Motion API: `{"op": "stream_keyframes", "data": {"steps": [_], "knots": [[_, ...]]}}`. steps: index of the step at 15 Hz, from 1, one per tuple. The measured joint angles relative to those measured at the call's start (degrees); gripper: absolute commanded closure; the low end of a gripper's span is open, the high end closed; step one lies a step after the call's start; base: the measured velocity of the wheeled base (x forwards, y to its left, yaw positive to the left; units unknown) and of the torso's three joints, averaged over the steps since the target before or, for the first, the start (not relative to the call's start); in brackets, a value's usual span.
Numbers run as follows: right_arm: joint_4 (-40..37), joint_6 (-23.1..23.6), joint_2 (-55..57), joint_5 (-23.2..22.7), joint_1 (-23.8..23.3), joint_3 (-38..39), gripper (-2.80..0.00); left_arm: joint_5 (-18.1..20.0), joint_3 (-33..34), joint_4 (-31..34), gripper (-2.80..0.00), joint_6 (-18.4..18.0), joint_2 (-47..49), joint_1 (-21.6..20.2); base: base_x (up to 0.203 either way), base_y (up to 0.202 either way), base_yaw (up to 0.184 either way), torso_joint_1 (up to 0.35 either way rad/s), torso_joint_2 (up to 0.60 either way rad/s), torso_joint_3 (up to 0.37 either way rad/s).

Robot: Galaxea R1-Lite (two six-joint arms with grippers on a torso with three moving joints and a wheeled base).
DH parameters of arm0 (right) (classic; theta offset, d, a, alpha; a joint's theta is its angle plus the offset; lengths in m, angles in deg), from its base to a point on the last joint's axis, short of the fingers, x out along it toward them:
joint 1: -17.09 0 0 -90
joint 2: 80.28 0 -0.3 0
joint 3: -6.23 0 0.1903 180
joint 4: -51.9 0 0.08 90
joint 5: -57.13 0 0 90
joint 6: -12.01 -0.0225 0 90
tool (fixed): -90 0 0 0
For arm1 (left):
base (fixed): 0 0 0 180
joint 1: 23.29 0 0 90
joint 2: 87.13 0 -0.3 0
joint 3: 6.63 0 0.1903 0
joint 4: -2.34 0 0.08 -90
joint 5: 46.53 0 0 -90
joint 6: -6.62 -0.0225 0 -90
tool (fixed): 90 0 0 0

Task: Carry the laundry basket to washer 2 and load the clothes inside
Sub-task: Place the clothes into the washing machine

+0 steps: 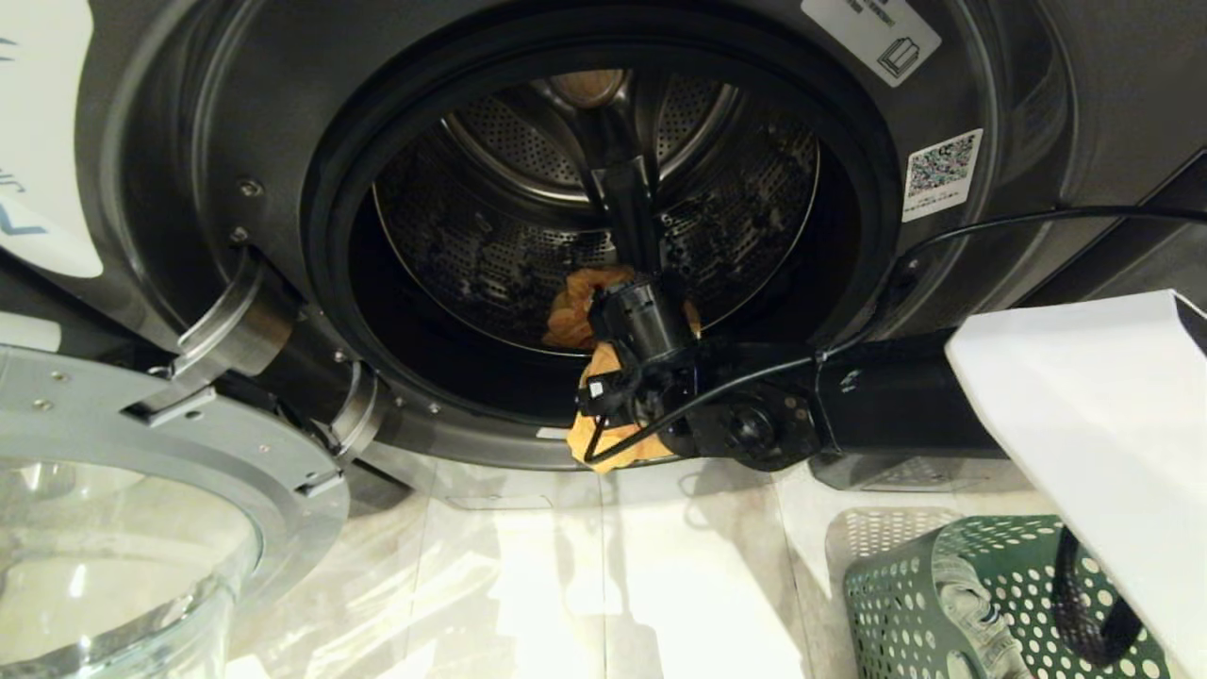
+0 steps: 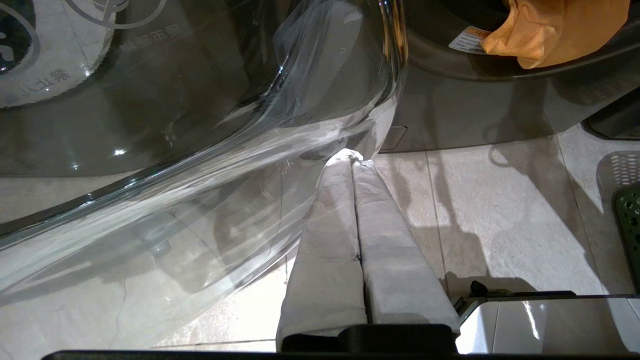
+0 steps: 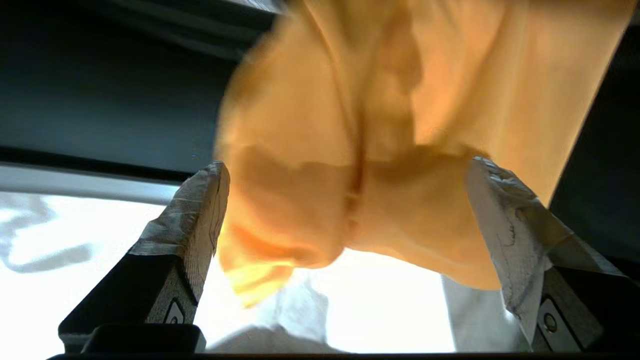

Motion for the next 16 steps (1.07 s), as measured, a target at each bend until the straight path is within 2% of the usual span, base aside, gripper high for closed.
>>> {"op": "stream_keyframes", "data": {"steps": [3, 16], "knots": [[-4.1, -0.2, 3.2, 0.0, -1.6, -1.7, -2.80, 0.0, 0.0, 0.0, 0.00, 0.0, 0.0, 0.0, 0.000, 0.000, 0.000, 0.000, 0.00, 0.000], [-4.8, 0.5, 6.6, 0.9, -2.6, -5.1, -2.80, 0.0, 0.0, 0.0, 0.00, 0.0, 0.0, 0.0, 0.000, 0.000, 0.000, 0.000, 0.00, 0.000]]}}
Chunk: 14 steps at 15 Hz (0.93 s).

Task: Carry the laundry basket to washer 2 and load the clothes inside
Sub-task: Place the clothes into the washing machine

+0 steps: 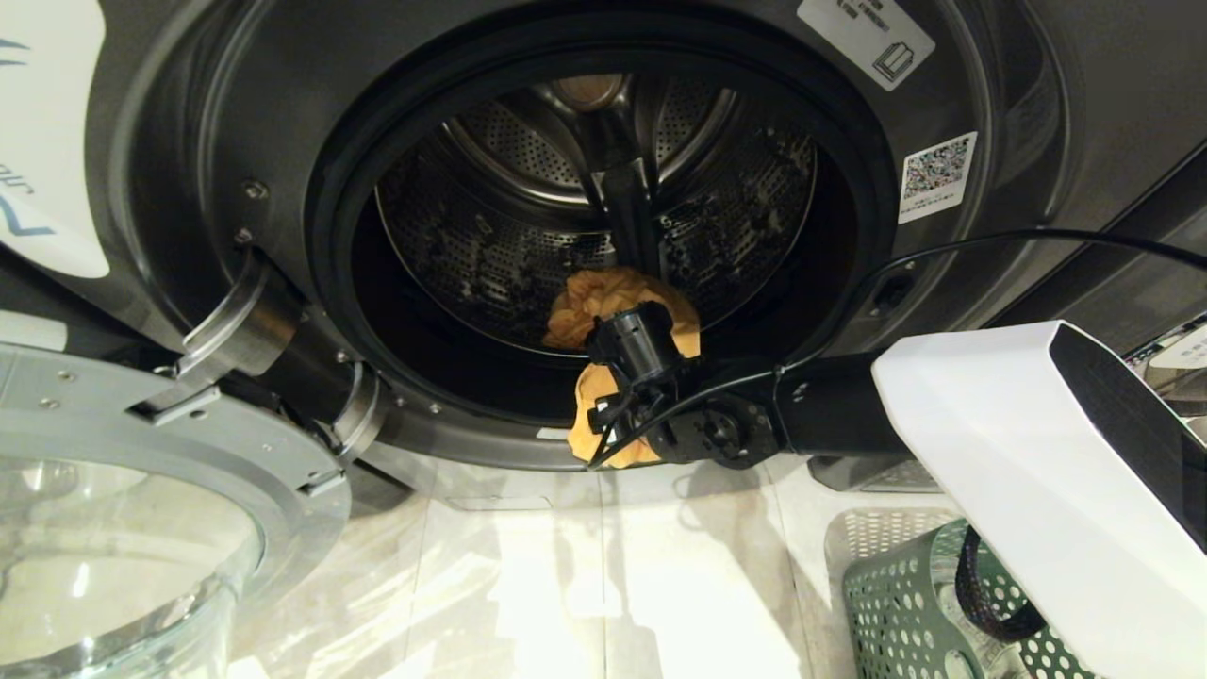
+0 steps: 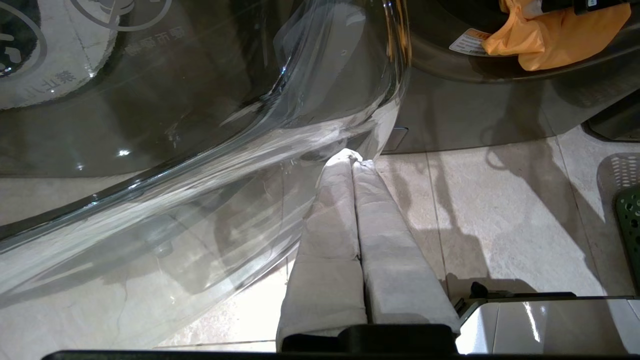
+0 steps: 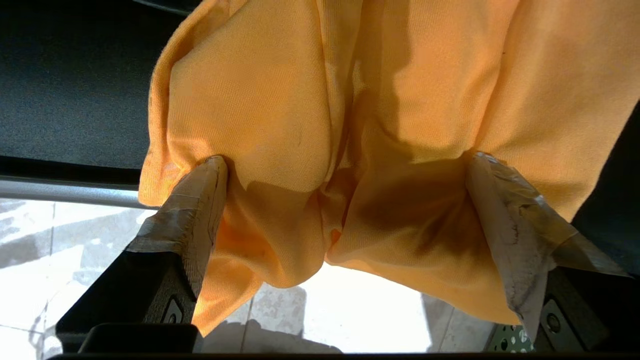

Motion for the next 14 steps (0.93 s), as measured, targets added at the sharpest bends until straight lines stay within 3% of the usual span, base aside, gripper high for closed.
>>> {"op": "stream_keyframes", "data": {"steps": [14], "knots": [[-0.1, 2.7, 0.9, 4.6, -0.1, -3.8, -2.80, 0.0, 0.0, 0.0, 0.00, 0.0, 0.0, 0.0, 0.000, 0.000, 0.000, 0.000, 0.00, 0.000]]}}
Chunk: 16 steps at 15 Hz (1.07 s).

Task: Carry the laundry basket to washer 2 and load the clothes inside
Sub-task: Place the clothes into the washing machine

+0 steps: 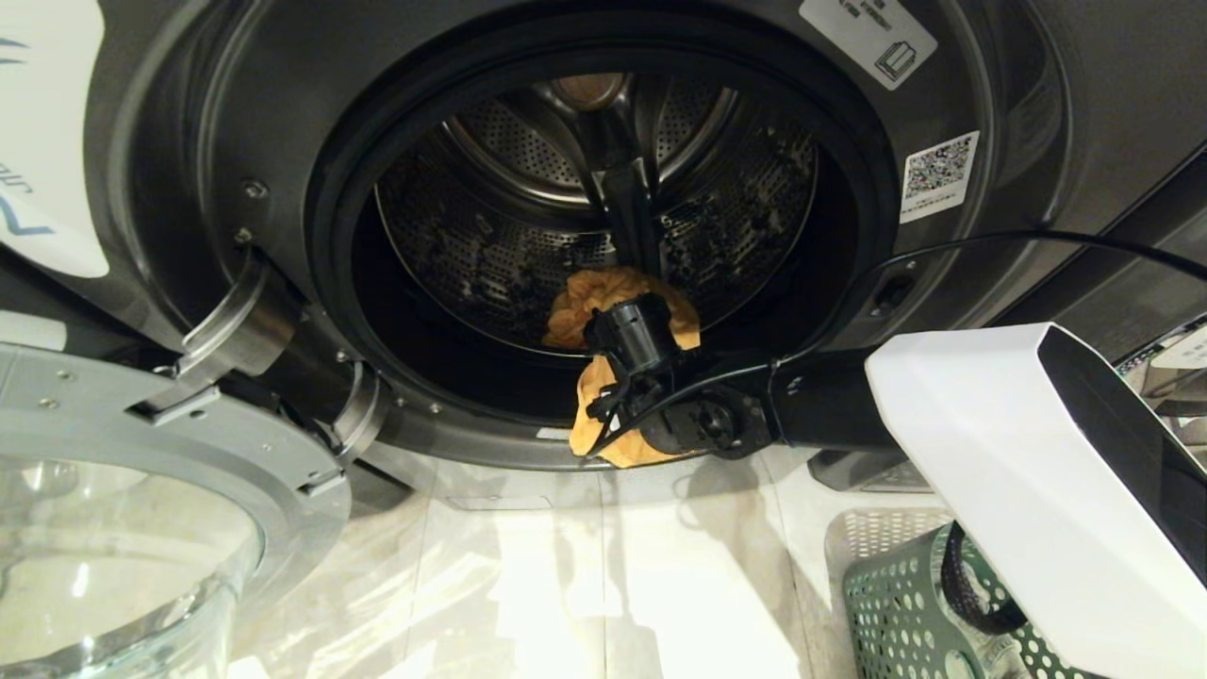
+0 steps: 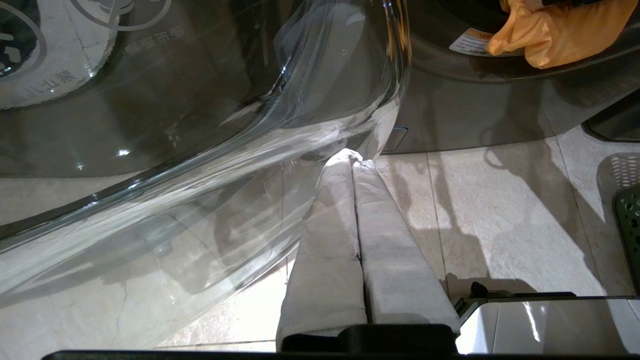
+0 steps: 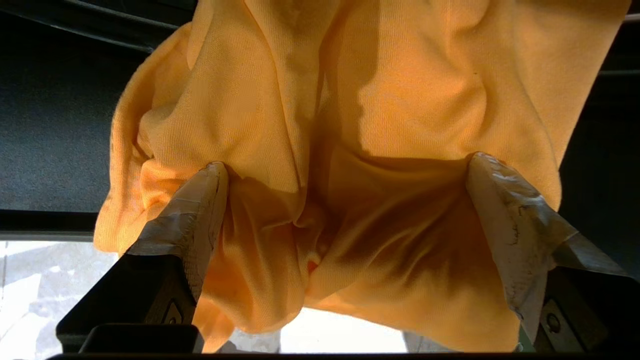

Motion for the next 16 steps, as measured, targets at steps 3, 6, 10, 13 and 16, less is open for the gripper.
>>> {"op": "stream_keyframes", "data": {"steps": [3, 6, 10, 13, 16], "knots": [[0.2, 0.1, 0.4, 0.0, 0.1, -0.3, -2.80, 0.0, 0.0, 0.0, 0.00, 0.0, 0.0, 0.0, 0.000, 0.000, 0.000, 0.000, 0.00, 0.000], [0.2, 0.1, 0.5, 0.0, 0.3, -0.5, -2.80, 0.0, 0.0, 0.0, 0.00, 0.0, 0.0, 0.0, 0.000, 0.000, 0.000, 0.000, 0.00, 0.000], [0.3, -0.3, 0.5, -0.1, 0.4, -0.6, -2.80, 0.0, 0.0, 0.0, 0.00, 0.0, 0.0, 0.0, 0.000, 0.000, 0.000, 0.000, 0.00, 0.000], [0.3, -0.7, 0.5, -0.1, 0.4, -0.5, 0.00, 0.0, 0.0, 0.0, 0.00, 0.0, 0.0, 0.0, 0.000, 0.000, 0.000, 0.000, 0.00, 0.000], [0.3, -0.8, 0.5, -0.1, 0.4, -0.3, 0.00, 0.0, 0.0, 0.0, 0.00, 0.0, 0.0, 0.0, 0.000, 0.000, 0.000, 0.000, 0.00, 0.000]]}}
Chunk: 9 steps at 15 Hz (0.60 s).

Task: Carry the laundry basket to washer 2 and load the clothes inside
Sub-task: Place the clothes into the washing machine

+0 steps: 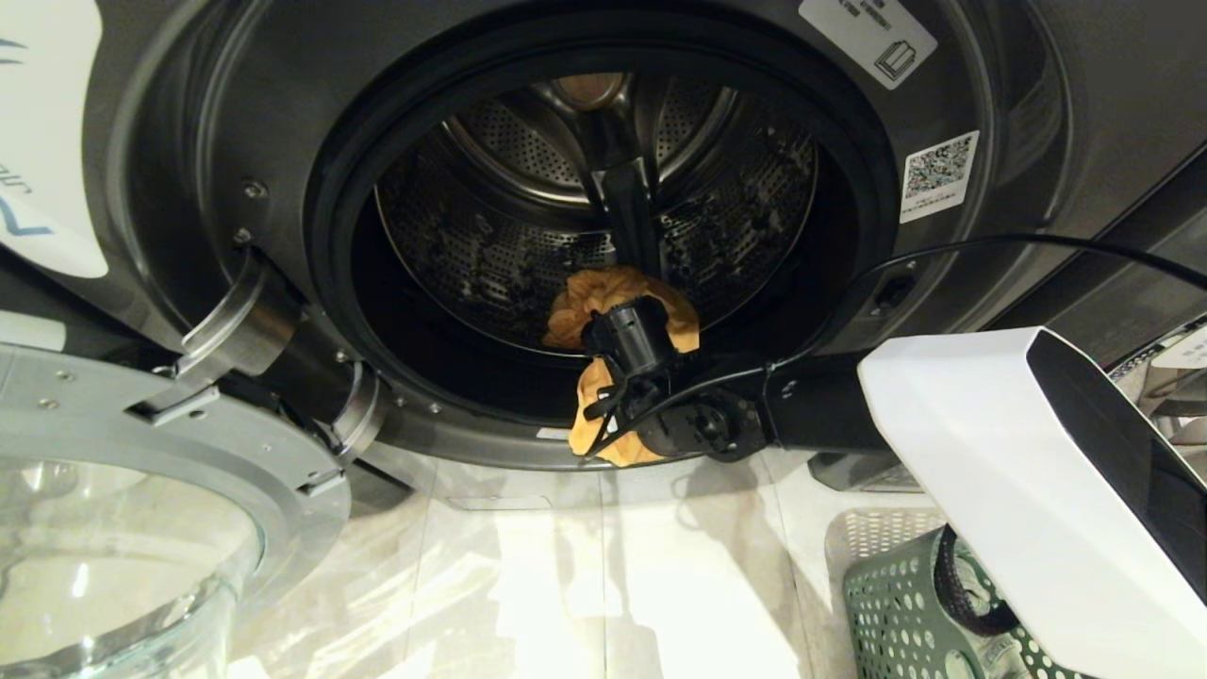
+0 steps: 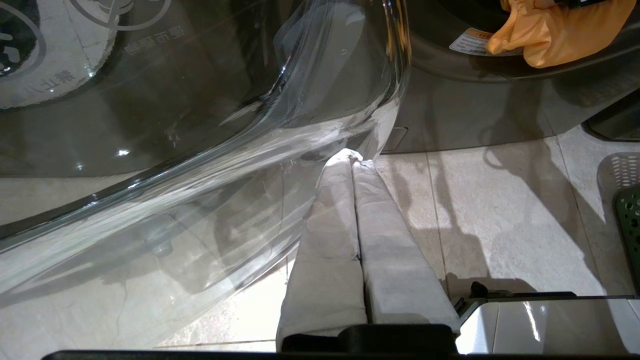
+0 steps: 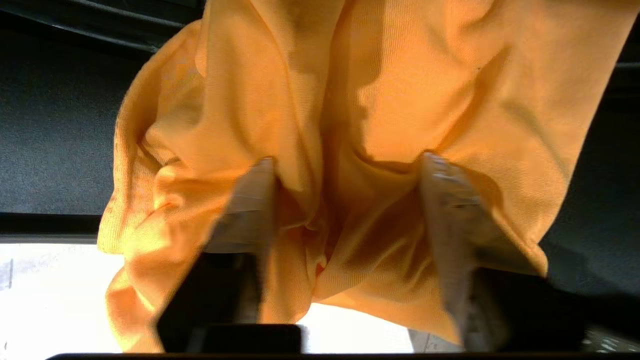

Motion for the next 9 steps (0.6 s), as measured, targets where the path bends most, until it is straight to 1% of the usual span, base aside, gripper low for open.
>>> {"op": "stream_keyframes", "data": {"steps": [5, 7, 9], "knots": [[0.6, 0.3, -0.5, 0.0, 0.1, -0.9, 0.00, 0.0, 0.0, 0.0, 0.00, 0.0, 0.0, 0.0, 0.000, 0.000, 0.000, 0.000, 0.00, 0.000], [4.8, 1.1, -0.9, 0.1, 0.1, -1.5, 0.00, 0.0, 0.0, 0.0, 0.00, 0.0, 0.0, 0.0, 0.000, 0.000, 0.000, 0.000, 0.00, 0.000], [12.4, 2.8, -1.1, 0.2, 0.2, -1.7, 0.00, 0.0, 0.0, 0.0, 0.00, 0.0, 0.0, 0.0, 0.000, 0.000, 0.000, 0.000, 0.00, 0.000]]}}
